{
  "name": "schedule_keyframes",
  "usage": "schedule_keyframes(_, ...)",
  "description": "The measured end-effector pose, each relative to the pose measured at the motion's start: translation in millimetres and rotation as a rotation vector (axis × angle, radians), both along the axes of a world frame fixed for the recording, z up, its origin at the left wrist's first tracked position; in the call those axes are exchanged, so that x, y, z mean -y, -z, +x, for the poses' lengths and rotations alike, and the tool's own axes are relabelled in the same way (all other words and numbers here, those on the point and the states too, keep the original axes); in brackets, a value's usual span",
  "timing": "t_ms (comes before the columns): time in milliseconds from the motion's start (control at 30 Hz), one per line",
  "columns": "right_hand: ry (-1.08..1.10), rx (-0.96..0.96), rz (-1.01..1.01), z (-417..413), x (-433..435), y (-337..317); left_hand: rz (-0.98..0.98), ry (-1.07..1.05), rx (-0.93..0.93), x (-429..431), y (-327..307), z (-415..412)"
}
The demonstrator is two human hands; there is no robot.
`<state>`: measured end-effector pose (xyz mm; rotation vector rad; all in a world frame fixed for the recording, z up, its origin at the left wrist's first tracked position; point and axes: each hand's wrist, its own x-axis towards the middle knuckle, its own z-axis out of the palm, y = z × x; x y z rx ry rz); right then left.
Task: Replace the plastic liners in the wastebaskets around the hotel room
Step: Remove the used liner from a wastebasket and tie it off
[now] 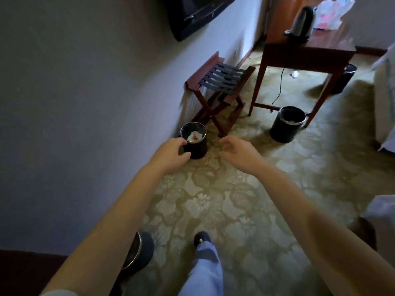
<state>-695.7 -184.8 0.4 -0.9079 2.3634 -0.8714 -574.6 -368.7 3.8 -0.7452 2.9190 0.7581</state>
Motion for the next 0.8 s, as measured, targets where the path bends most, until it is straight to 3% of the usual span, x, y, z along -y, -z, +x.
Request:
schedule_keyframes(467,0.002,-0.027,0.13,-232.8,201.8,12.6,0.049,0.0,0.016,196.9,11.4,-234.4)
schedule_keyframes(800,-0.093,0.017,0.242,-375.2,295.3,124.7,0.108,-0.12,0.14,294.6,125.1,-364.4)
